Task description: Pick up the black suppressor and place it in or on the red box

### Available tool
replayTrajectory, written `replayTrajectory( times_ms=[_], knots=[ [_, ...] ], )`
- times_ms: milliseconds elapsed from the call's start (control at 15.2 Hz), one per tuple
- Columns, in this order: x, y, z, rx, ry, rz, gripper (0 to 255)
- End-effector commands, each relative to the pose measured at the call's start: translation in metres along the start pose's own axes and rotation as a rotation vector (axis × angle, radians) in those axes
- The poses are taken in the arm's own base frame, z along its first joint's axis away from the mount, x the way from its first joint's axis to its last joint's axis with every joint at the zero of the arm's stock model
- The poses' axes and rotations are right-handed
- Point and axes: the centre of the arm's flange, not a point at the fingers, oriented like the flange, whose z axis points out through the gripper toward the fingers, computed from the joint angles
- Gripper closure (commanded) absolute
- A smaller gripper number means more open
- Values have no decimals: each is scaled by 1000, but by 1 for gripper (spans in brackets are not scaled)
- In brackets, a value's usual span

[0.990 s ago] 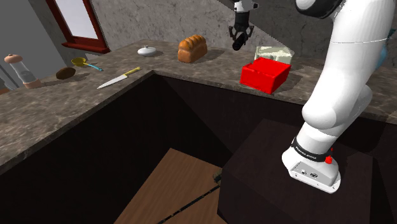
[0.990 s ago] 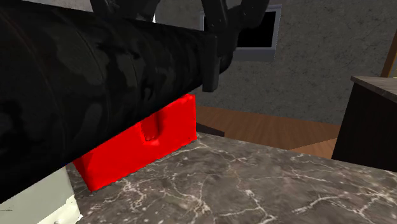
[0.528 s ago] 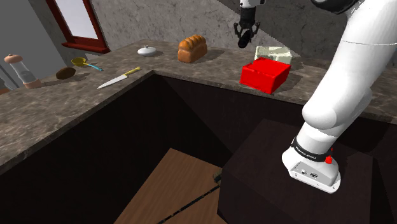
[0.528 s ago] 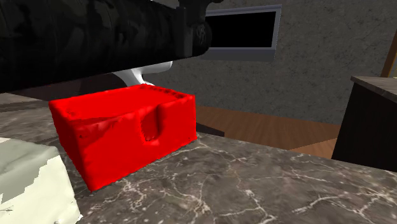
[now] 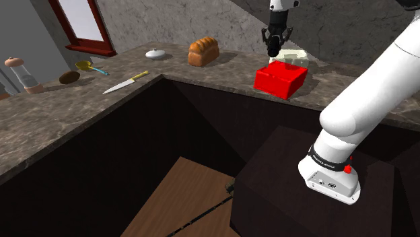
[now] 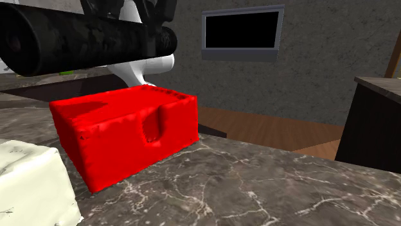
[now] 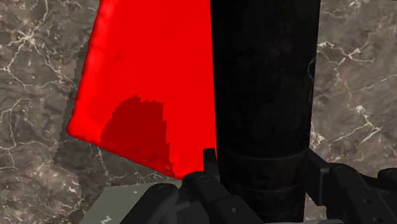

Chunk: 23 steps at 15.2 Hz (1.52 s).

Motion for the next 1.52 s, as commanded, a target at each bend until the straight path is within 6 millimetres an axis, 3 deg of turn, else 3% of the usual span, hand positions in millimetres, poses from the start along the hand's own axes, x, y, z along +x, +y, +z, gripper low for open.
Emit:
replayTrajectory(
  times_ms=[0, 264, 1056, 1452],
  knots=[
    [-19, 21, 1, 1, 1, 0, 255],
    [-54, 61, 3, 1, 1, 0, 255],
    [-55, 58, 67, 1, 1, 0, 255],
    [-55, 58, 70, 1, 1, 0, 255]
  ],
)
